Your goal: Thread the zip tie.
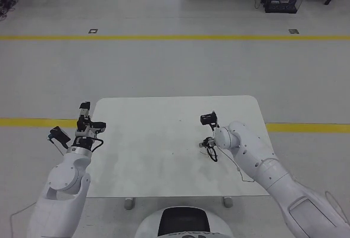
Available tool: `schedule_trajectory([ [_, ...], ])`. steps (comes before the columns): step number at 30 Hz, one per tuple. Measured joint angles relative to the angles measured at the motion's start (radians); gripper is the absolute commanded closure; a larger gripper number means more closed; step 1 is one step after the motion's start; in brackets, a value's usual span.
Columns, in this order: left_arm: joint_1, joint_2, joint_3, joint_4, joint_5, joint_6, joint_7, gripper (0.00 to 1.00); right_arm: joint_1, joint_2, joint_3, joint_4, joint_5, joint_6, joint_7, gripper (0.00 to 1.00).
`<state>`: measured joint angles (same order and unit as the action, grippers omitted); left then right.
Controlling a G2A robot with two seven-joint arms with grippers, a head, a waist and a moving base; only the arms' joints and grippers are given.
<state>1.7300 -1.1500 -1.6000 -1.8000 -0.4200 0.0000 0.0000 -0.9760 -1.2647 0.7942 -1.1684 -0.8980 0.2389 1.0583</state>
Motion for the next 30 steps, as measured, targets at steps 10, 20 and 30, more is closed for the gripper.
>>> schedule_trajectory([
  [10, 0.000, 0.000, 0.000, 0.000, 0.000, 0.000, 0.000, 0.00, 0.016, -0.018, -0.014, 0.038, 0.001, 0.004, 0.013, 0.53],
  [20, 0.000, 0.000, 0.000, 0.000, 0.000, 0.000, 0.000, 0.00, 0.016, -0.024, 0.002, 0.064, 0.001, -0.003, 0.001, 0.64],
  [30, 0.000, 0.000, 0.000, 0.000, 0.000, 0.000, 0.000, 0.00, 0.020, -0.035, 0.000, 0.111, 0.010, -0.028, -0.008, 0.75],
])
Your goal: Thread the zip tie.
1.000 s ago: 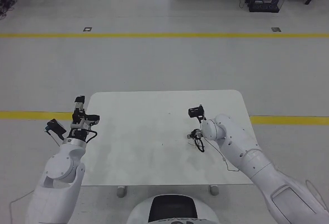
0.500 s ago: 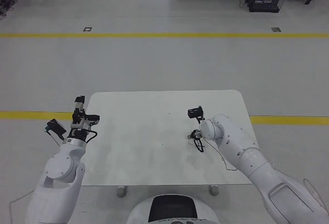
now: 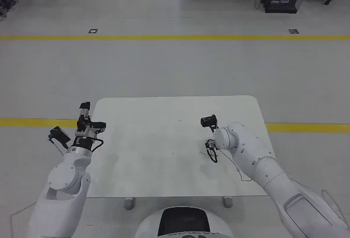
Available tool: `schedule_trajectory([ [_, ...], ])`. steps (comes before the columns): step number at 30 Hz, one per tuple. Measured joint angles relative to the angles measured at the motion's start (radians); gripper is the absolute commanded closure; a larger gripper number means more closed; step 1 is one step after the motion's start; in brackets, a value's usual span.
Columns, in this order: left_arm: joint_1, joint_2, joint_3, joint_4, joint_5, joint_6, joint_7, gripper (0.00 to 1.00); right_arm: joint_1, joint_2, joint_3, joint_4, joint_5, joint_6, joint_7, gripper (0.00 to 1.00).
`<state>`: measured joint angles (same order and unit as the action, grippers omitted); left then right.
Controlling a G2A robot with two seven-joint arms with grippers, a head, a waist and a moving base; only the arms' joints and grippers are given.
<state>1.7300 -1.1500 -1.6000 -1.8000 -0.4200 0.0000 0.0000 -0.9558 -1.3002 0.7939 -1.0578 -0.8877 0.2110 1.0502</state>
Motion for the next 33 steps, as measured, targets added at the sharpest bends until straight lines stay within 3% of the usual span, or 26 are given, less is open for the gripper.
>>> schedule_trajectory([
  [15, 0.000, 0.000, 0.000, 0.000, 0.000, 0.000, 0.000, 0.00, 0.031, -0.034, -0.027, 0.103, 0.021, -0.021, -0.032, 0.76],
  [26, 0.000, 0.000, 0.000, 0.000, 0.000, 0.000, 0.000, 0.00, 0.056, -0.064, -0.059, 0.170, 0.020, -0.020, -0.043, 0.90],
  [33, 0.000, 0.000, 0.000, 0.000, 0.000, 0.000, 0.000, 0.00, 0.072, -0.082, -0.074, 0.216, 0.020, -0.019, -0.050, 0.89],
])
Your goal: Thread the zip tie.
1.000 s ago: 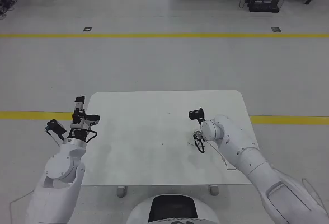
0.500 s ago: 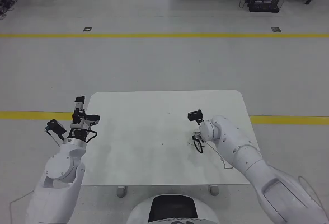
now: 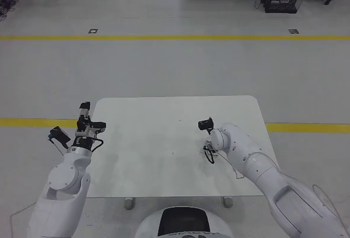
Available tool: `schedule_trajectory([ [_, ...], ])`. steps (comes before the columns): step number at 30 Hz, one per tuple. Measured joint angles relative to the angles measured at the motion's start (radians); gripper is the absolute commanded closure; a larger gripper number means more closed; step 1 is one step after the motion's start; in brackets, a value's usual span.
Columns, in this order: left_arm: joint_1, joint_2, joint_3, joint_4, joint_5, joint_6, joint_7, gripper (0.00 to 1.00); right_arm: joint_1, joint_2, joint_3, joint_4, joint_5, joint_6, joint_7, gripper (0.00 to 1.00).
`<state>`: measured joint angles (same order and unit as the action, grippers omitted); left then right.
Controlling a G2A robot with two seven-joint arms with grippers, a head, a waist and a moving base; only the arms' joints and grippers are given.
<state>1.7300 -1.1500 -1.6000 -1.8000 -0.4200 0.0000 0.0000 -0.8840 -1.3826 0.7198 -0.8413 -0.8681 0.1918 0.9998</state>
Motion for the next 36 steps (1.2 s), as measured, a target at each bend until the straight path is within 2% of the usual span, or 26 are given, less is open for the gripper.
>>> schedule_trajectory([
  [19, 0.000, 0.000, 0.000, 0.000, 0.000, 0.000, 0.000, 0.00, 0.042, -0.049, -0.024, 0.129, 0.015, -0.019, -0.033, 0.90],
  [36, 0.000, 0.000, 0.000, 0.000, 0.000, 0.000, 0.000, 0.00, 0.062, -0.079, -0.031, 0.196, 0.010, -0.025, -0.048, 0.91],
])
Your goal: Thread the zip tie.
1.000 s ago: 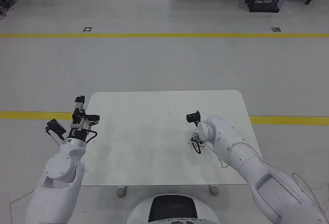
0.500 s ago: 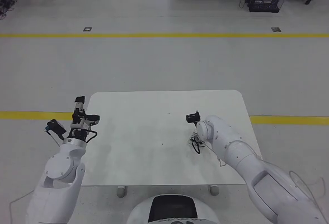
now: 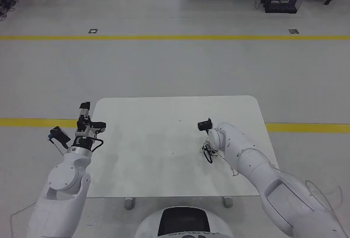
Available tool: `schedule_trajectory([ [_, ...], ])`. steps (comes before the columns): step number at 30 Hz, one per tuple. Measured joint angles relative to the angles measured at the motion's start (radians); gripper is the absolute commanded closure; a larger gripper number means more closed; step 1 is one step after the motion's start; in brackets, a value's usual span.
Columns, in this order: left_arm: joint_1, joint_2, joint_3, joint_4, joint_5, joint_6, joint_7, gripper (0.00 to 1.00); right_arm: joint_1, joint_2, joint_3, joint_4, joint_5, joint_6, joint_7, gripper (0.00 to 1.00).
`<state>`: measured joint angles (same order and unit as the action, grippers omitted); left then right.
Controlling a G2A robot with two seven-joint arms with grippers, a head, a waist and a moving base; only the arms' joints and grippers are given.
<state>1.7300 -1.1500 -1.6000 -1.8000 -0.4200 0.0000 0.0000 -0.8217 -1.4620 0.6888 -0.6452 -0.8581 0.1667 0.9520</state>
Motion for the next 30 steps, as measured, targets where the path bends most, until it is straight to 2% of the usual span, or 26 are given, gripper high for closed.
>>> schedule_trajectory([
  [5, 0.000, 0.000, 0.000, 0.000, 0.000, 0.000, 0.000, 0.00, 0.005, -0.008, 0.000, 0.017, -0.001, -0.004, -0.001, 1.00],
  [13, 0.000, 0.000, 0.000, 0.000, 0.000, 0.000, 0.000, 0.00, 0.016, -0.015, 0.009, 0.037, 0.002, -0.010, -0.006, 1.00],
  [18, 0.000, 0.000, 0.000, 0.000, 0.000, 0.000, 0.000, 0.00, 0.017, -0.003, 0.032, 0.010, -0.009, -0.007, -0.007, 1.00],
  [24, 0.000, 0.000, 0.000, 0.000, 0.000, 0.000, 0.000, 0.00, -0.012, 0.040, 0.106, -0.088, -0.008, -0.045, 0.011, 1.00],
  [30, 0.000, 0.000, 0.000, 0.000, 0.000, 0.000, 0.000, 0.00, -0.097, 0.103, 0.209, -0.269, -0.042, -0.066, 0.059, 1.00],
])
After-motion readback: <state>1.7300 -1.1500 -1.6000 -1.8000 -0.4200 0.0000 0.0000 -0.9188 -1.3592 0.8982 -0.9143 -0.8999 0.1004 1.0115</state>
